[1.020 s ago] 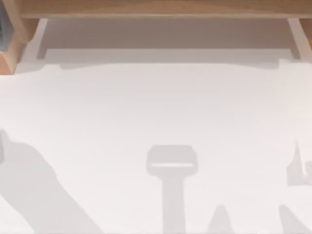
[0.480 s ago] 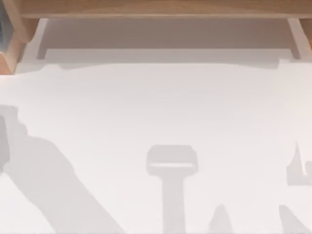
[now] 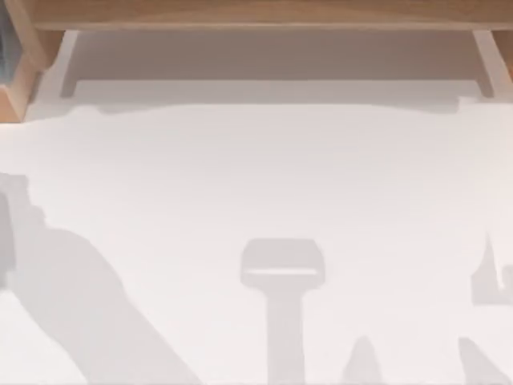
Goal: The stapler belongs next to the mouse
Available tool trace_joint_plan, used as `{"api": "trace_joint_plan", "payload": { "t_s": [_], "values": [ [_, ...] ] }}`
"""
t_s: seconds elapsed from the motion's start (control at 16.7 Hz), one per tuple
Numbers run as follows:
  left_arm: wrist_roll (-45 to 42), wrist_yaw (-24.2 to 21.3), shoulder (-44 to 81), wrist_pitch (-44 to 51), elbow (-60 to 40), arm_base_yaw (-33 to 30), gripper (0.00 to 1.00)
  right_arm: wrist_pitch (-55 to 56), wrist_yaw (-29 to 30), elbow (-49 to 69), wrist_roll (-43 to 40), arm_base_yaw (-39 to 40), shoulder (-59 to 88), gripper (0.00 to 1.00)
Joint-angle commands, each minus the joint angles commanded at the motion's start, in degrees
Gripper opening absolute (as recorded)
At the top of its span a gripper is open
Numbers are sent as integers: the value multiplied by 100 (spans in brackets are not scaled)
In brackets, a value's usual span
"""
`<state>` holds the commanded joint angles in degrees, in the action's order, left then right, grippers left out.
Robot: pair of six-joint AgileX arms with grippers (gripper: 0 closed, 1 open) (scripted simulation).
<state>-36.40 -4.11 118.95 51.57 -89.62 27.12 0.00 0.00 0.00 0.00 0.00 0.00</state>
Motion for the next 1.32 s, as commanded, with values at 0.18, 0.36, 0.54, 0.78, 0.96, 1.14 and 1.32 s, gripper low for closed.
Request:
{"api": "trace_joint_plan", "payload": {
  "t_s": [0.18, 0.36, 0.54, 0.78, 0.96, 1.14, 1.32],
  "values": [
    [227, 224, 141, 126, 14, 235, 0, 0, 0, 0, 0, 0, 0, 100],
    [378, 342, 378, 240, 145, 386, 0, 0, 0, 0, 0, 0, 0, 100],
    [382, 346, 388, 245, 154, 391, 0, 0, 0, 0, 0, 0, 0, 100],
    [382, 346, 388, 245, 154, 391, 15, 0, 0, 0, 0, 0, 0, 100],
    [382, 346, 388, 245, 154, 391, 38, 0, 0, 0, 0, 0, 0, 100],
    [382, 346, 388, 245, 154, 391, 60, 0, 0, 0, 0, 0, 0, 100],
    [382, 346, 388, 245, 154, 391, 83, 0, 0, 0, 0, 0, 0, 100]
  ]
}}
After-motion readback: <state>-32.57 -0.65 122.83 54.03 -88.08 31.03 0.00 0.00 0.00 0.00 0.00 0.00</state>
